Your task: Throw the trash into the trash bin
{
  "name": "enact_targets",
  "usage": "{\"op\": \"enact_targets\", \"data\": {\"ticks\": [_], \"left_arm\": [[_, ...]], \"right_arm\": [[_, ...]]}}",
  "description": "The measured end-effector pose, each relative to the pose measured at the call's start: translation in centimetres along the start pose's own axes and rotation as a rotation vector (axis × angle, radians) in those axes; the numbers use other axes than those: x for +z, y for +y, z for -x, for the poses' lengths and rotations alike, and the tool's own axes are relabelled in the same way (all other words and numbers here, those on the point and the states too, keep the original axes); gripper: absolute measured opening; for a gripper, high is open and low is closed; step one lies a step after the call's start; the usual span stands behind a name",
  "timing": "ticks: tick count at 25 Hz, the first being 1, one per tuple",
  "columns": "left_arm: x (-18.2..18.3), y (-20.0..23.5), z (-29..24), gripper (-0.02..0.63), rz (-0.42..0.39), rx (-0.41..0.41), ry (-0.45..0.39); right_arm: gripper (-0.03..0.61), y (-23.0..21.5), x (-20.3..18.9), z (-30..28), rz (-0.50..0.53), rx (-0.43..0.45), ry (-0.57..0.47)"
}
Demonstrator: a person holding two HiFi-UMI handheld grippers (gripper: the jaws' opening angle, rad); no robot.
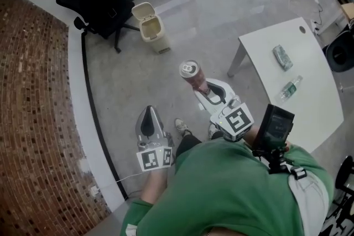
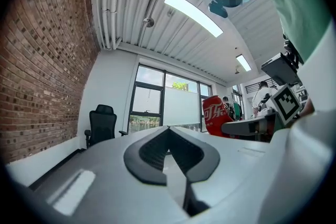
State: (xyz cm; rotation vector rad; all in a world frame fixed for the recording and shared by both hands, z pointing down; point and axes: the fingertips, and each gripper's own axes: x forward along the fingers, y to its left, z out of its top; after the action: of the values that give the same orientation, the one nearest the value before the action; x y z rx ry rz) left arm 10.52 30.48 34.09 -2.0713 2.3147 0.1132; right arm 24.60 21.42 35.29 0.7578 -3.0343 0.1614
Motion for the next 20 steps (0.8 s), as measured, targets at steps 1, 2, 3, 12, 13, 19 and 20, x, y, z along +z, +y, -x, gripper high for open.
{"op": "enact_targets", "data": {"ticks": [1, 2, 3, 12, 13, 19, 20], "left_arm": [[-0.1, 0.6, -0.6, 0.006, 0.003, -0.005, -0.001], [-0.1, 1.4, -1.2, 0.006, 0.005, -0.012, -0.002], [-0.2, 2.2, -1.9, 0.006, 0.007, -0.02, -0.005], [0.3, 8.7, -6.7, 0.006, 0.024, -0.092, -0.023], [0.3, 9.3, -7.1, 0.006, 0.027, -0.11, -0.018], [0.2, 13.8, -9.1, 0.006, 0.026, -0.182, -0.015], [0.2, 14.5, -9.4, 0.006, 0.029, -0.188, -0.016]], "right_arm": [[0.117, 0.0, 0.0, -0.8, 0.002, -0.005, 0.003], [0.117, 0.0, 0.0, -1.6, 0.004, -0.011, 0.005], [0.117, -0.1, 0.0, -2.6, 0.008, -0.019, 0.006], [0.117, 0.4, 1.3, -9.9, 0.035, -0.089, -0.006], [0.117, 0.7, 1.4, -10.8, 0.037, -0.097, -0.007], [0.117, 2.3, 1.2, -15.6, 0.058, -0.149, -0.006], [0.117, 2.5, 1.1, -16.2, 0.062, -0.156, -0.003]]}}
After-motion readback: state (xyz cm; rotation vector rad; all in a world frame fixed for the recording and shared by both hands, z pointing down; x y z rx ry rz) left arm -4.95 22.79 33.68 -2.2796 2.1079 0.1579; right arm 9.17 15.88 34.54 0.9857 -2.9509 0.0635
